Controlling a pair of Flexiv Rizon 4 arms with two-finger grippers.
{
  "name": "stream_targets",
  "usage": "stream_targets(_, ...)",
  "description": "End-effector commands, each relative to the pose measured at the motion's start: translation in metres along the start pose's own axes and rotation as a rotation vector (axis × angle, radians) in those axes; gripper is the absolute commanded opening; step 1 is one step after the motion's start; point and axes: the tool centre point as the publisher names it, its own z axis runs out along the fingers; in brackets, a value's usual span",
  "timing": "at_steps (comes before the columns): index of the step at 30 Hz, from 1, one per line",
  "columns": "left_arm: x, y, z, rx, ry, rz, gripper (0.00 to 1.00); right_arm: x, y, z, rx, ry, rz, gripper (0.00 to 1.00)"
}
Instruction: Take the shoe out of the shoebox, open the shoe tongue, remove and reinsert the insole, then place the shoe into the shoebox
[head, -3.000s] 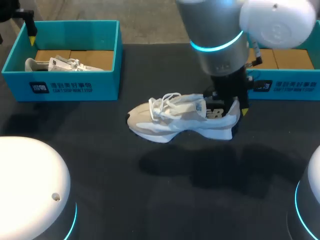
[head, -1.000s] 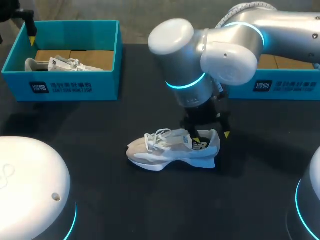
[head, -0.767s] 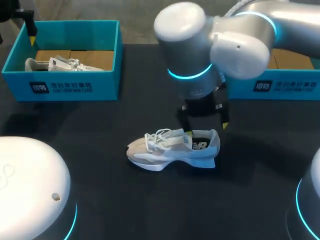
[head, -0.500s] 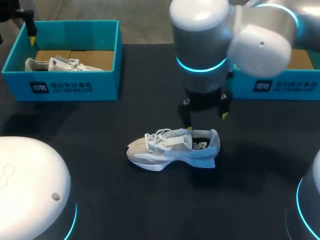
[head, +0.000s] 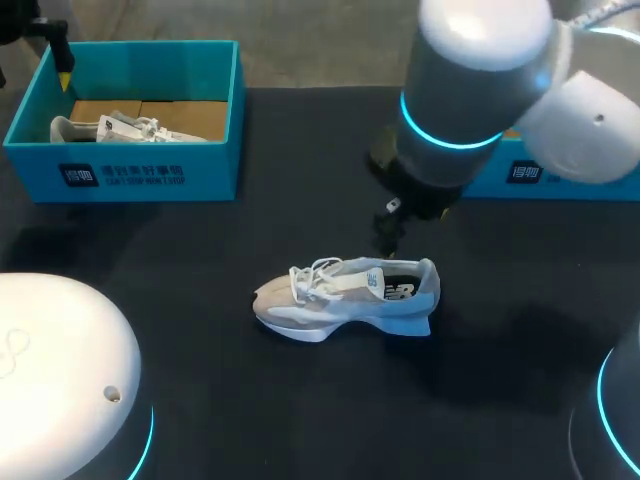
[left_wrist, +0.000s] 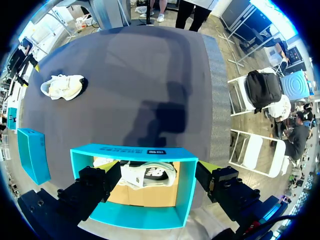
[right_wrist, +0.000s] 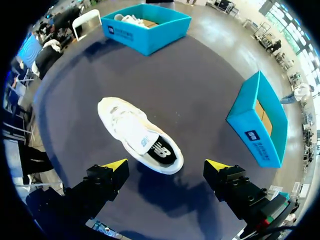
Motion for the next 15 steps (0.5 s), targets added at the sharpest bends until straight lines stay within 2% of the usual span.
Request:
stream_targets(1,0.0003,-0.0008,-0.0006,-0.001,0.001,0.000,1.00,-0.0041,-0.0064,0.0024,-0.083,0.048,0.000,1.00)
stream_targets(6,0.0003,-0.0008,-0.0006,-0.001,0.001,0.000,1.00,-0.0041,-0.0064,0.0024,-0.083,0.048,0.000,1.00)
stream_targets(7,0.0003,-0.0008,-0.0006,-0.001,0.001,0.000,1.00,-0.0023,-0.0058,0.0037,-0.137,0.059,-0.060,1.00)
stream_targets(8,0.0003,-0.0008,-0.0006,-0.001,0.001,0.000,1.00,-0.0023,-0.0058,0.0037,-0.137,0.059,-0.060,1.00)
stream_targets(9,0.0003,-0.0008,-0.0006,-0.001,0.001,0.000,1.00,0.0002,-0.0052,0.0052,-0.245,0.048,-0.191,1.00)
stream_targets(10,0.0003,-0.0008,-0.0006,-0.001,0.001,0.000,1.00,0.0015,-0.0046,0.0048,-0.298,0.043,-0.289,1.00)
stream_targets(11,0.0003,-0.0008,-0.0006,-0.001,0.001,0.000,1.00,0.0015,-0.0046,0.0048,-0.298,0.043,-0.289,1.00)
stream_targets(12,0.0003,-0.0008,-0.0006,-0.001,0.001,0.000,1.00,0.0005,-0.0065,0.0061,-0.373,0.020,-0.450,1.00)
stream_targets(15,0.0003,-0.0008,-0.0006,-0.001,0.001,0.000,1.00,-0.0015,-0.0084,0.0081,-0.450,0.066,-0.568,1.00)
